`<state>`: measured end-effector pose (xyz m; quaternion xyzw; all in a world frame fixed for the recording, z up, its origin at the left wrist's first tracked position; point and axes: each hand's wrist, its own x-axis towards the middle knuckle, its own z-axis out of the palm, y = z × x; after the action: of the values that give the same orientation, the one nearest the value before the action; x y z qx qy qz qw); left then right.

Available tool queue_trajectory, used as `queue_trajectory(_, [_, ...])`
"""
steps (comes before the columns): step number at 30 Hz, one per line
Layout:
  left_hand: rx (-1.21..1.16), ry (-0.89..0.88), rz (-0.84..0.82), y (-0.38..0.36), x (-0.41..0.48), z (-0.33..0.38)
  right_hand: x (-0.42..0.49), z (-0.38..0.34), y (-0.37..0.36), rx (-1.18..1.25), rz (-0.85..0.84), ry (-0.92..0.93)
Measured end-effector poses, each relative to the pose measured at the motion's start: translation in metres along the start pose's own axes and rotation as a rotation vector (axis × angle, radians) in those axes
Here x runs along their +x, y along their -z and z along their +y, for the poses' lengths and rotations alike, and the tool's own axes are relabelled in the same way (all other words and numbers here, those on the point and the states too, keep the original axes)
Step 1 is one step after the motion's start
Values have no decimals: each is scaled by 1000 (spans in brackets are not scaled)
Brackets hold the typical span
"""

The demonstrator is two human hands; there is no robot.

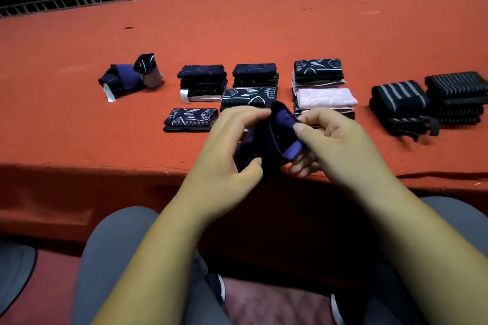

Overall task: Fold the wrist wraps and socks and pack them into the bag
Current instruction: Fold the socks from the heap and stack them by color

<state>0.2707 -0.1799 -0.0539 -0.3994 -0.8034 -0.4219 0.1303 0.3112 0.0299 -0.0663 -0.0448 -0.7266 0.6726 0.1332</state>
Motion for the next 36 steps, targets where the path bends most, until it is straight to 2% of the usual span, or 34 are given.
queue_trajectory(6, [-137, 230, -128, 5, 14, -9, -1, -5, 9, 212, -141, -122])
queue_trajectory(12, [-428, 274, 12, 5, 33, -9, 4, -15, 13, 550, -116, -86])
queue_trajectory(13, [-485, 290, 25, 3, 35, -8, 7, -14, 16, 515, -97, -50])
queue_trajectory(15, [-634, 328, 20, 1, 38, -6, 8, -10, 21, 294, -47, 54])
queue_trajectory(18, [-820, 411, -1, 0, 38, -4, 2, -3, 22, 55, -88, 178])
queue_trajectory(22, [-910, 430, 17, -2, 35, -3, -1, -5, 16, 119, -37, 281])
queue_trajectory(24, [-865, 419, 22, -2, 33, -10, -1, -6, 11, 127, -17, 300])
queue_trajectory(26, [-716, 458, 10, -3, 31, -17, 1, -4, 9, 140, 15, 290])
queue_trajectory(28, [-669, 506, 0, -6, 27, -25, 3, 1, 10, 128, 28, 274])
queue_trajectory(31, [-773, 571, 45, -11, 25, -23, 5, 0, 12, 107, 31, 191])
queue_trajectory(33, [-812, 597, 84, -17, 27, -21, 8, 1, 15, 48, 30, 58])
queue_trajectory(36, [-906, 662, 149, -26, 30, -26, 12, 11, 19, -37, -76, -94])
